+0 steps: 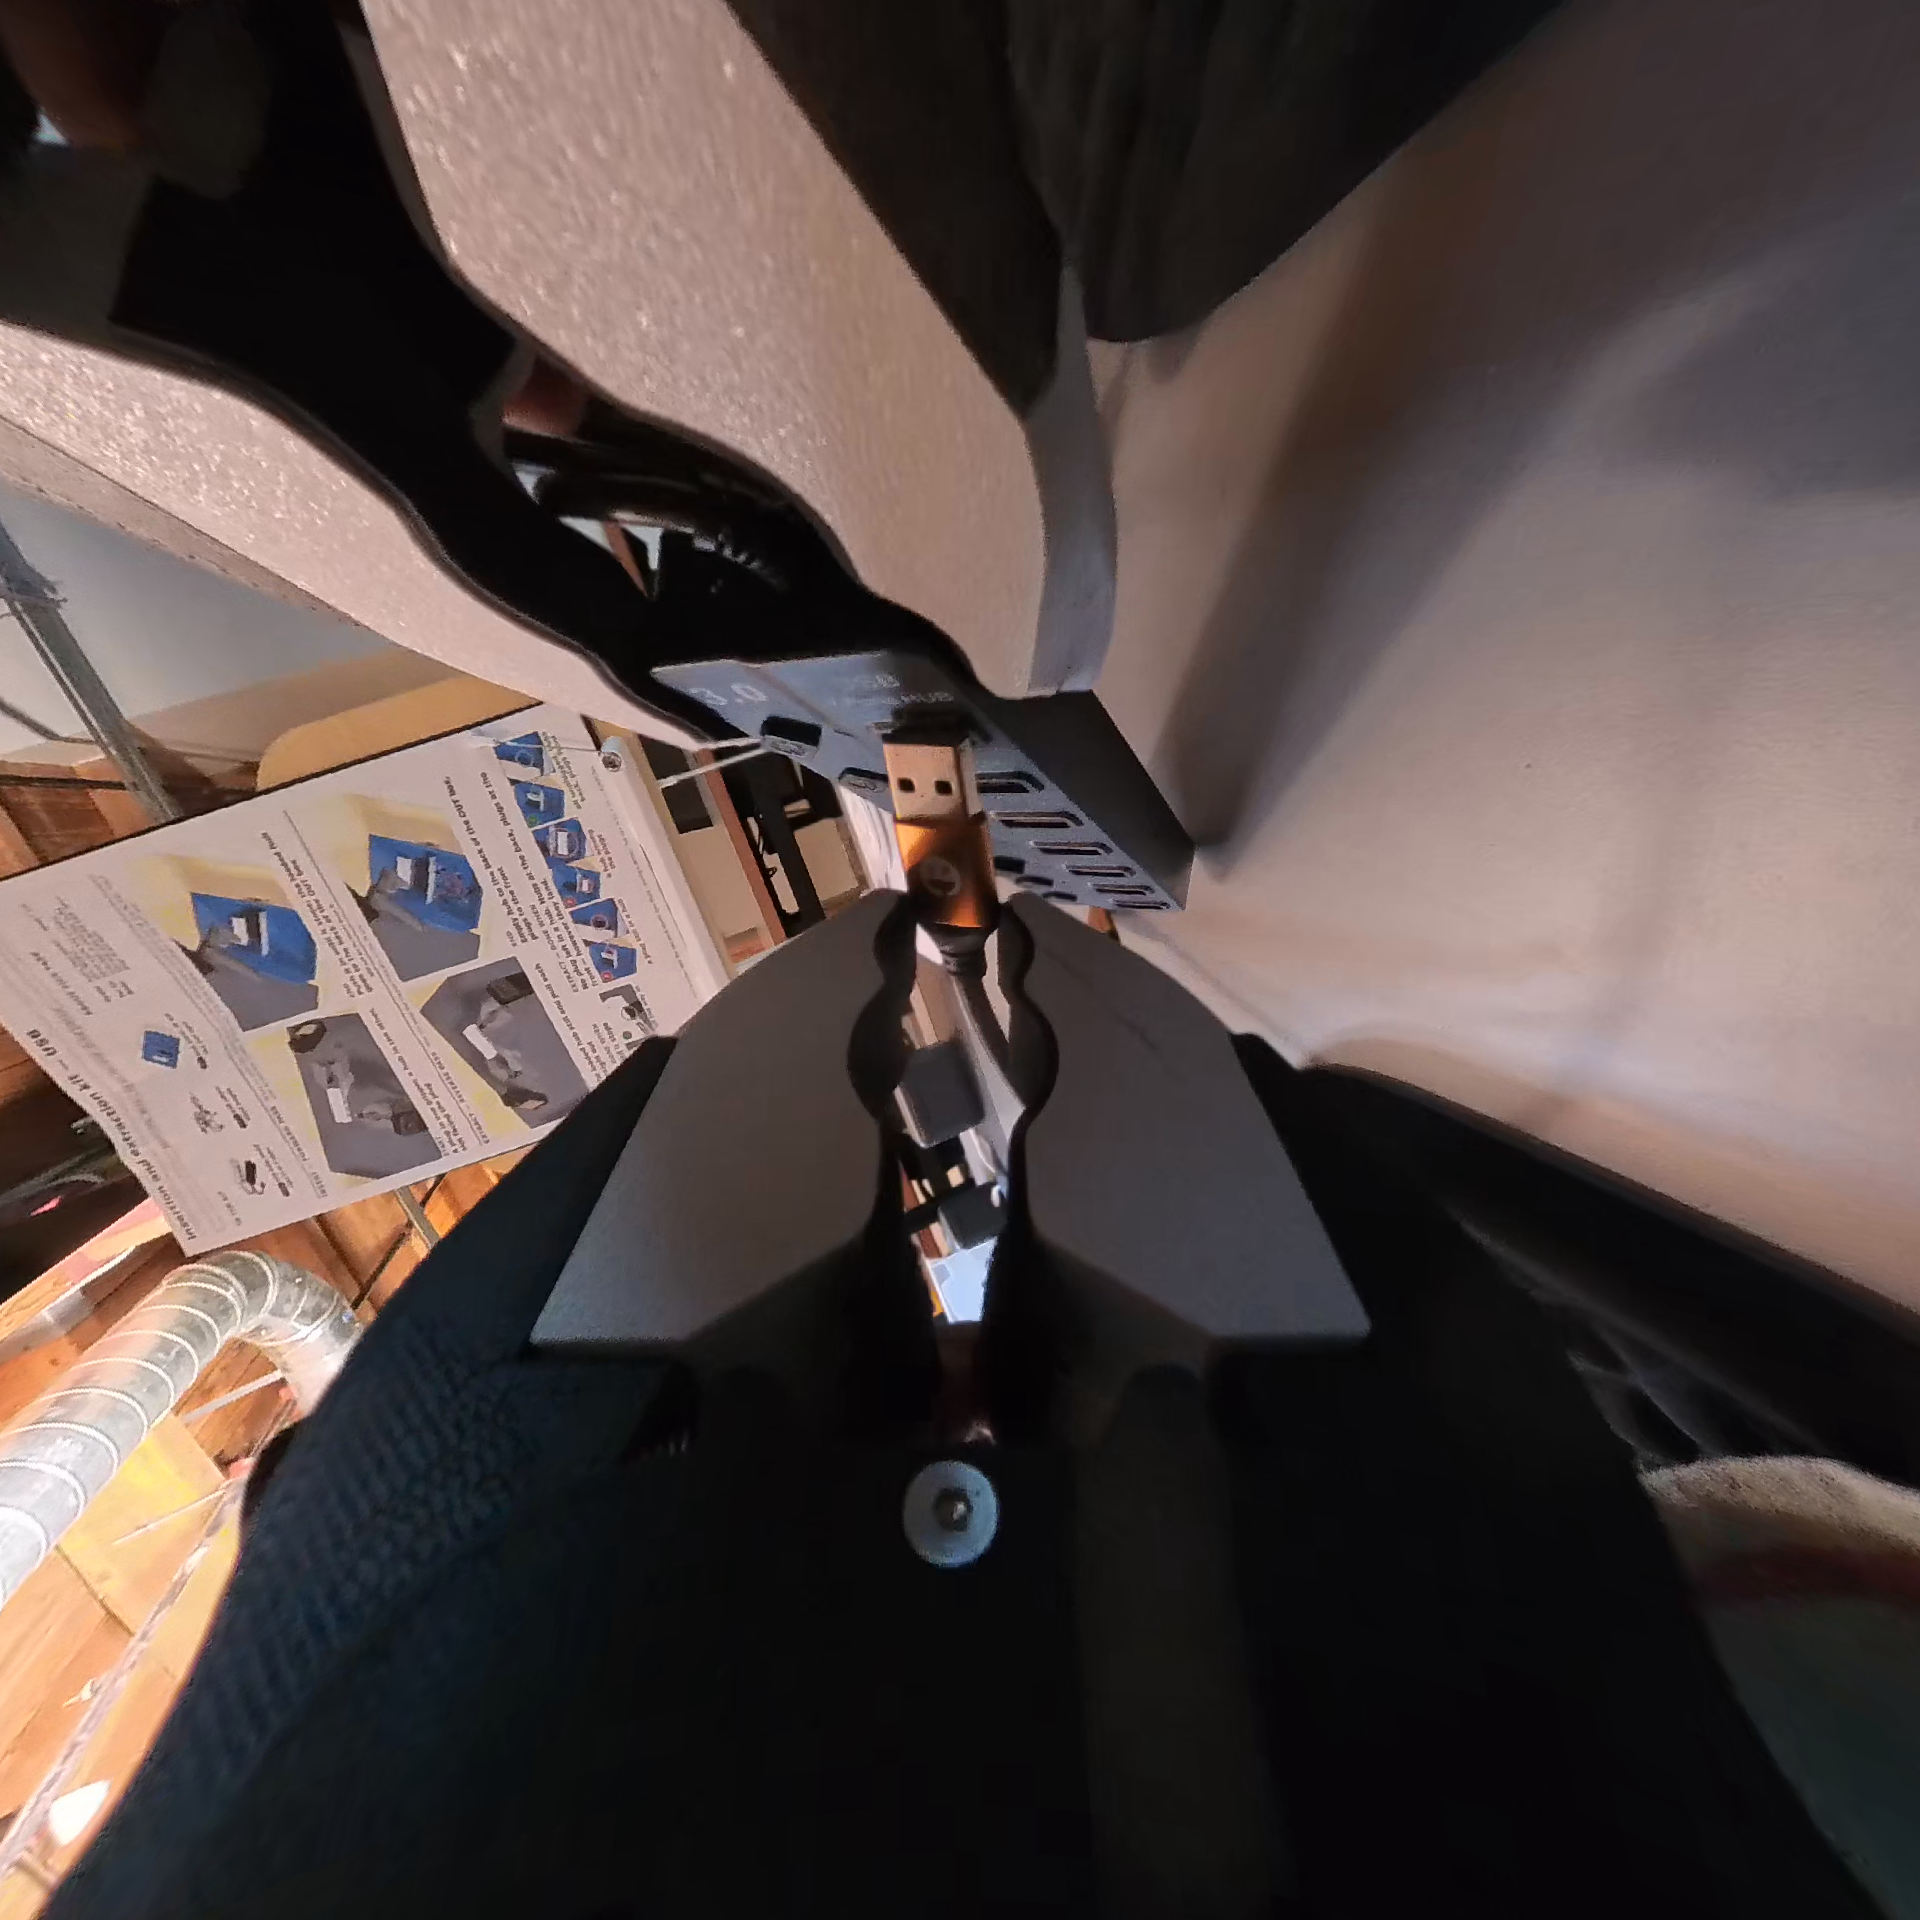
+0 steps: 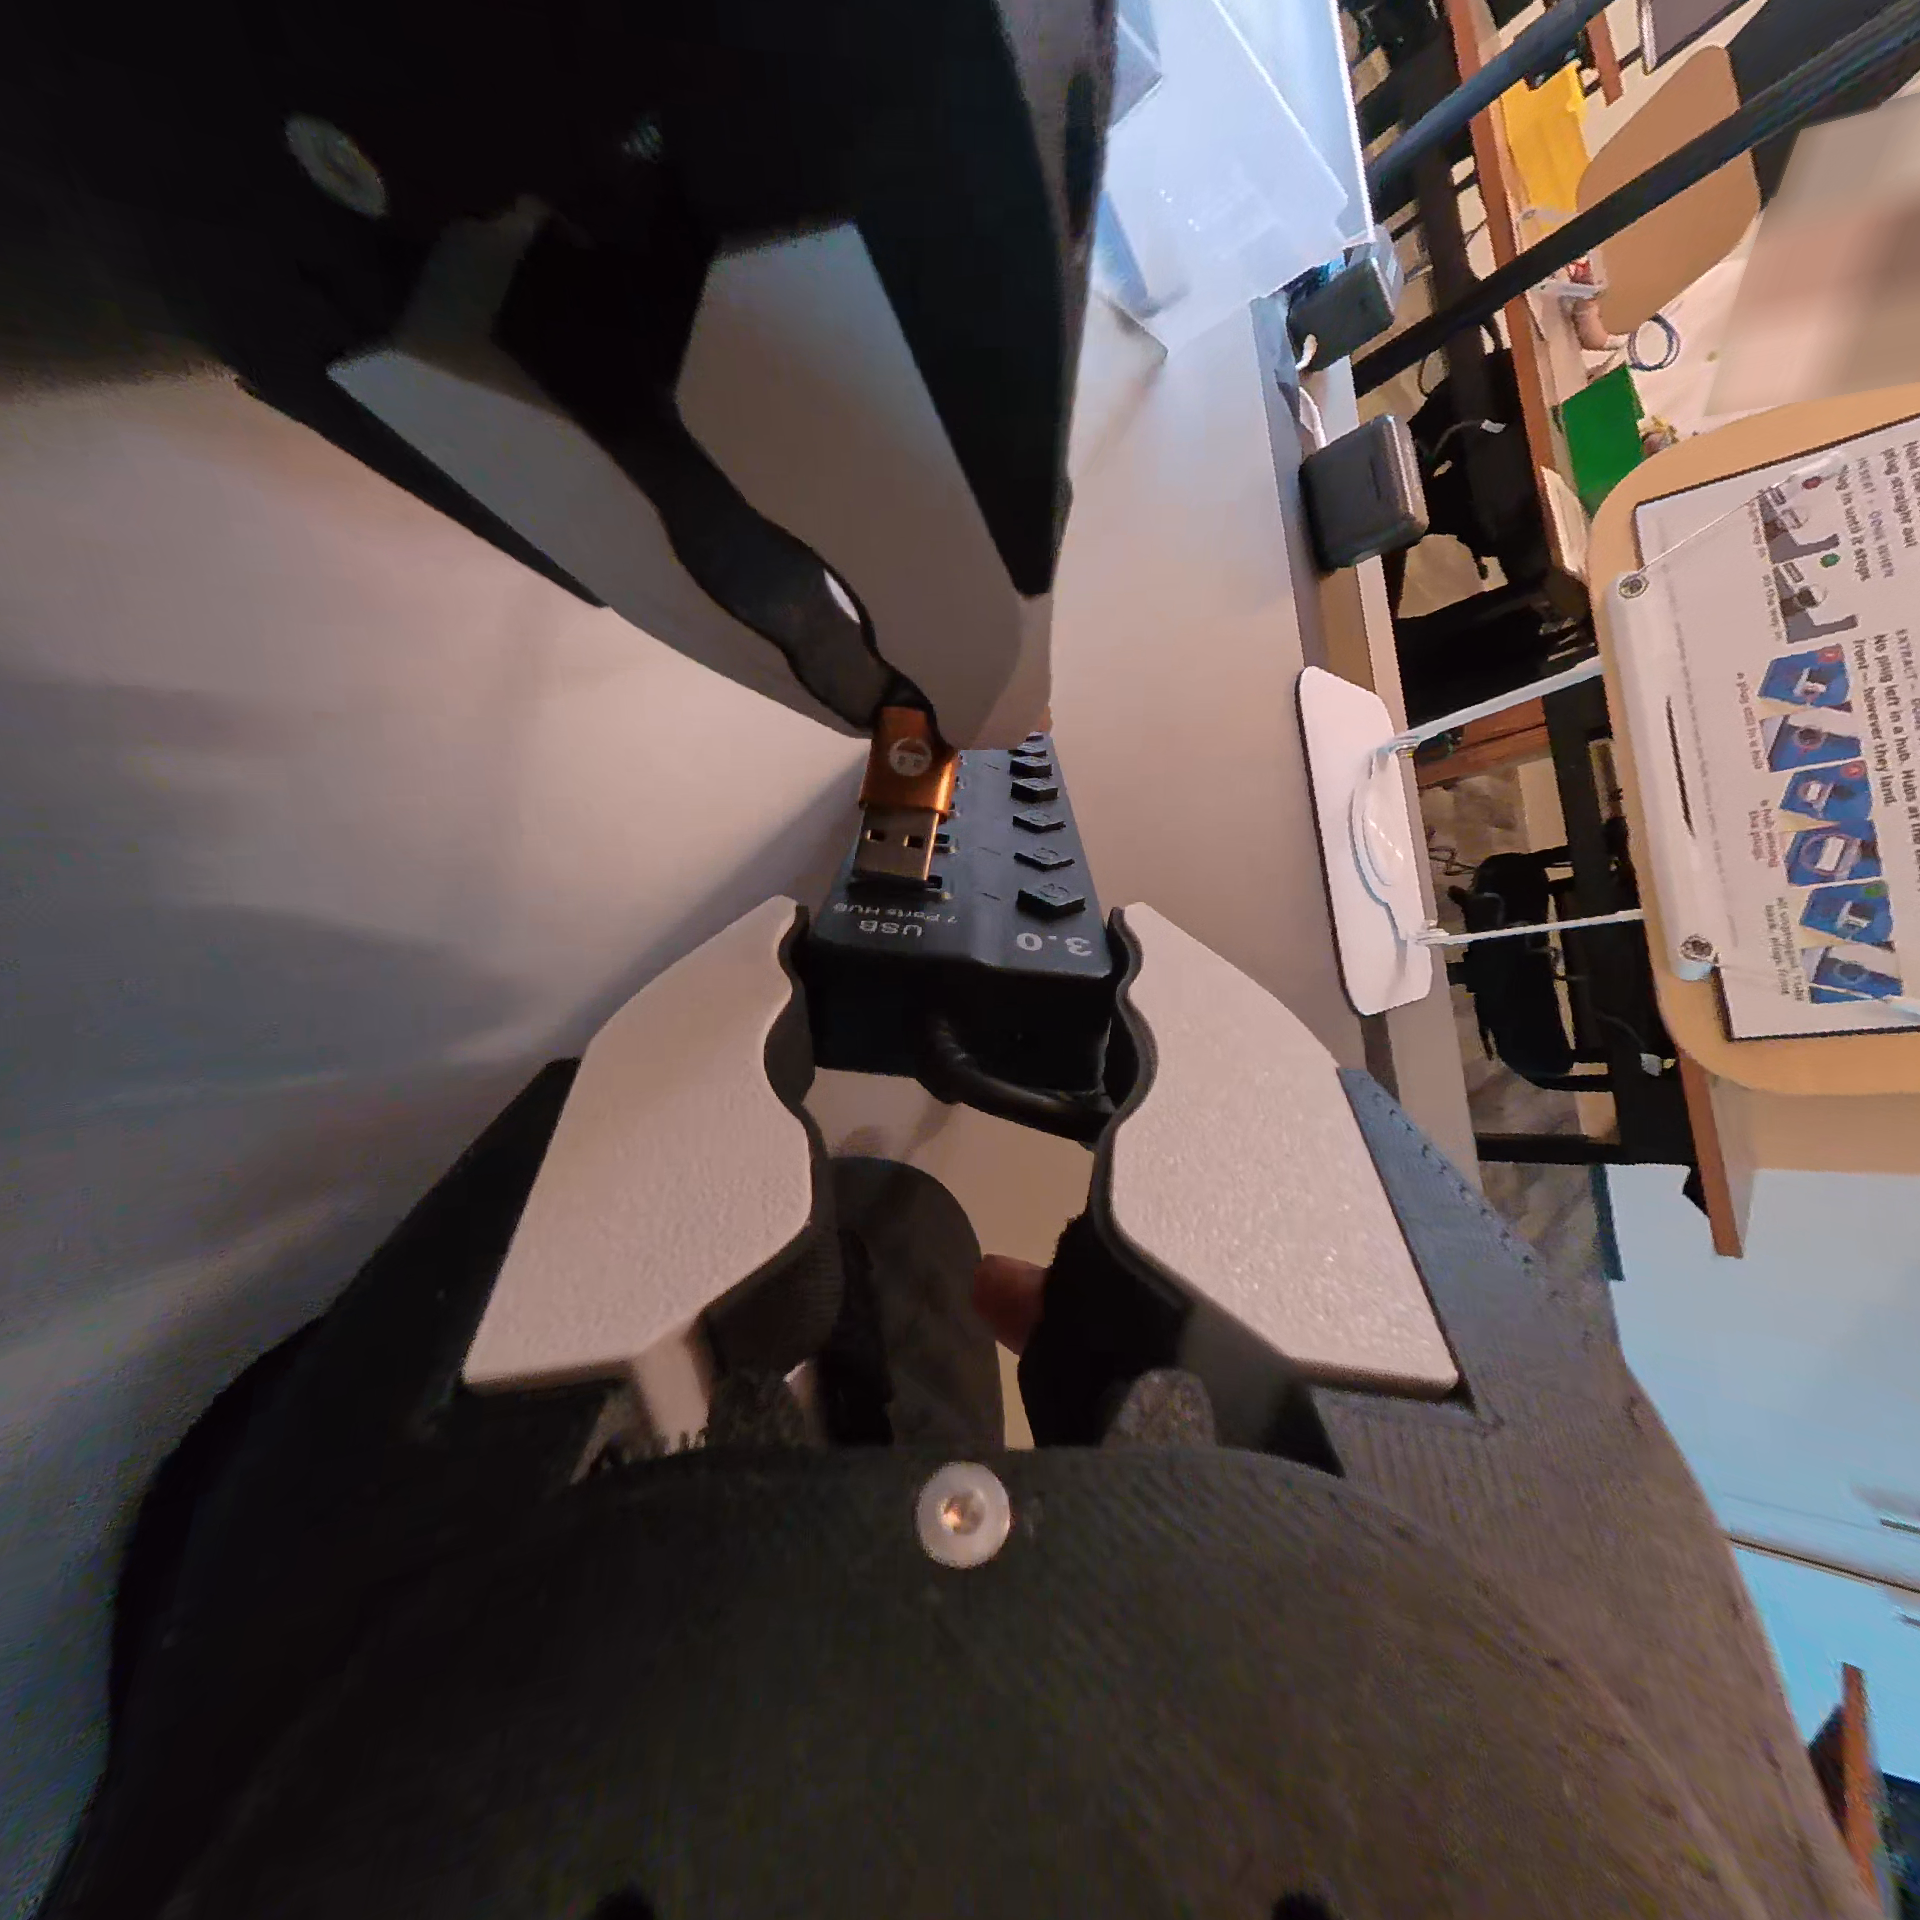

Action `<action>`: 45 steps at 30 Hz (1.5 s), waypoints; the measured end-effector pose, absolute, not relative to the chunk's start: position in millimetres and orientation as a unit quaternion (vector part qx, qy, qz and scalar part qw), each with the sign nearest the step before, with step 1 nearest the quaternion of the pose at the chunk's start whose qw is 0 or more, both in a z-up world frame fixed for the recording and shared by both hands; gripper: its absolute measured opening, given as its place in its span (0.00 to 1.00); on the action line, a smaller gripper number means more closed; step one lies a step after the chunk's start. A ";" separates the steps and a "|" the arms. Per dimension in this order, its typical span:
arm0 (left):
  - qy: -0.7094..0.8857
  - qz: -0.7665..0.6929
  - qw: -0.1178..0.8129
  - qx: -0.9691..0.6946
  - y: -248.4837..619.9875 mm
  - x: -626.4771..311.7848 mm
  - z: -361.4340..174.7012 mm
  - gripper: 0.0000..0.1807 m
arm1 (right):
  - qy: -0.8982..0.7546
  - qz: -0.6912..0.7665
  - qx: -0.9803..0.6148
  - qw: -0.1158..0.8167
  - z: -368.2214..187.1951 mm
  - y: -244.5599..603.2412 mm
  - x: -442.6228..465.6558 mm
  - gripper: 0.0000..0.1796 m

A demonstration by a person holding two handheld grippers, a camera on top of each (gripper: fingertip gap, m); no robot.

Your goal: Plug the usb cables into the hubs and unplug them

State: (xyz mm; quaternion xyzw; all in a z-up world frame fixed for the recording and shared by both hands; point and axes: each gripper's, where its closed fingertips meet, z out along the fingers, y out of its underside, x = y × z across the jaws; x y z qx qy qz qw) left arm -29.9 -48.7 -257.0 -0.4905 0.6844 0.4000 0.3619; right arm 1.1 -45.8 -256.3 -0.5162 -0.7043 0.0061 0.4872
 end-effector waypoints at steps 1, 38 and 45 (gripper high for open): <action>0.683 0.399 0.362 -0.493 -48.5 -29.9 -257.3 0.08 | -0.703 0.008 -0.518 0.487 -256.3 -45.7 0.5 0.30; 0.583 0.154 0.543 -0.585 -43.8 -26.4 -247.4 0.08 | -0.578 0.281 -0.547 0.536 -232.2 -57.0 -31.3 0.08; 0.348 -0.317 0.709 -0.526 -82.3 -14.1 -156.1 0.19 | -0.364 0.498 -0.482 0.622 -157.4 -40.6 8.3 0.08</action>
